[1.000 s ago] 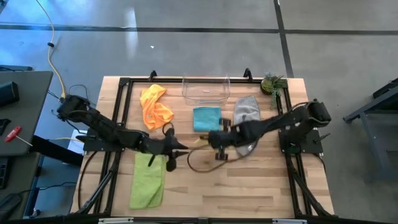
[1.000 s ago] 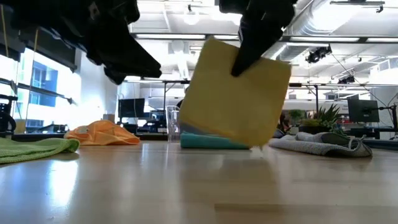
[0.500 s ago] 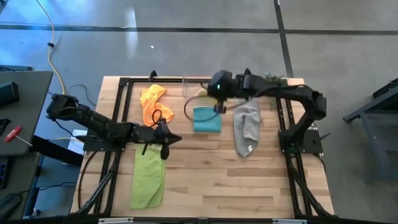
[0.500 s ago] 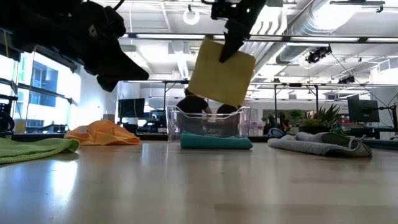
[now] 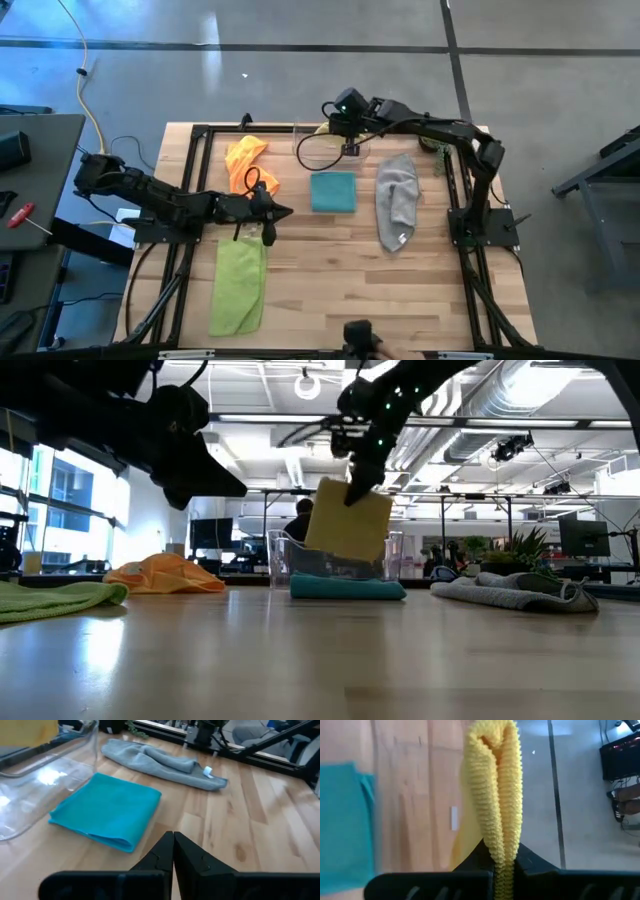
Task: Fold microfiber towels
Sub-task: Put the yellow towel into the transparent bin
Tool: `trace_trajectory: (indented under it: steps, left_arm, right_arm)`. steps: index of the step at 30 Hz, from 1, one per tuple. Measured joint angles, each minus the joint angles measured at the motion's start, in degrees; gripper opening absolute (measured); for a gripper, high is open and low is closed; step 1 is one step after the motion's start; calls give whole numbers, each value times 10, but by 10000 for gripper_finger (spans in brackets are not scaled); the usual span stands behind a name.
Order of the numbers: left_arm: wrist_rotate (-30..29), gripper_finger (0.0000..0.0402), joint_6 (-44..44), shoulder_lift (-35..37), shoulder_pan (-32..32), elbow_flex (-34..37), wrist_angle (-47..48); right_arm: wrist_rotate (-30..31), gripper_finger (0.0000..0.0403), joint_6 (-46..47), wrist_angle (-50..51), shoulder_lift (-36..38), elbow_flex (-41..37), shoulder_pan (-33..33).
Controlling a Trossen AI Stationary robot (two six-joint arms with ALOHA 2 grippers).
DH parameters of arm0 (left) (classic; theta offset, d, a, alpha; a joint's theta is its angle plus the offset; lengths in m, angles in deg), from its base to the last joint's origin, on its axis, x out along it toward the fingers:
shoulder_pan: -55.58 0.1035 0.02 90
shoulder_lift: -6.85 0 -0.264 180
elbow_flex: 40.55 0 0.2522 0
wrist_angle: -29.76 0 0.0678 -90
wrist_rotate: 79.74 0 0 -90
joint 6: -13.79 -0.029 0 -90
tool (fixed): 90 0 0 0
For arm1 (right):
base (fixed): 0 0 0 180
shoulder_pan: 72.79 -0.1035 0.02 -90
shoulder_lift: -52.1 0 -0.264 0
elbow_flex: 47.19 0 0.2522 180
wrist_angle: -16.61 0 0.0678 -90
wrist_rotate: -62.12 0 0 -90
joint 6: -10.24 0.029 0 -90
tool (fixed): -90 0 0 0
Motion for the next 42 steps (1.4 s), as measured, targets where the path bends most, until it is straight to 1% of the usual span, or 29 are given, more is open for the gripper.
trace_trajectory:
  steps: [6, 12, 17, 22, 25, 27, 32, 36, 40, 42]
  left_arm:
    - [1, 0, -10, 0, 26, 0, 0]
    - [1, 0, -10, 0, 45, 0, 0]
    - [1, 0, -11, 0, 54, 0, 0]
    - [4, 0, -16, 0, 55, 0, 5]
    - [4, 0, -16, 0, 55, 0, 12]
    - [4, 0, -16, 0, 55, 0, 18]
    - [4, 0, -15, -1, 55, 0, 18]
    - [4, 0, -15, -1, 55, 0, 18]
    - [4, 0, -15, -1, 54, 0, 19]
    - [4, 0, -14, -1, 52, 0, 23]
  right_arm:
    - [0, 0, -35, -33, -37, 0, 22]
    - [0, 0, -64, -71, -48, 0, 33]
    - [0, 0, -66, -83, -48, 0, 40]
    - [2, 0, -69, -85, -79, 1, 41]
    - [21, 0, -76, -95, -89, 0, 40]
    - [33, 0, -67, -101, -89, 0, 39]
    - [27, 0, -33, -68, -90, 0, 28]
    - [0, 0, -15, -39, -100, -1, 16]
    - [-5, 0, -9, -47, -111, -1, 9]
    - [-21, 0, 0, -39, -115, -1, 10]
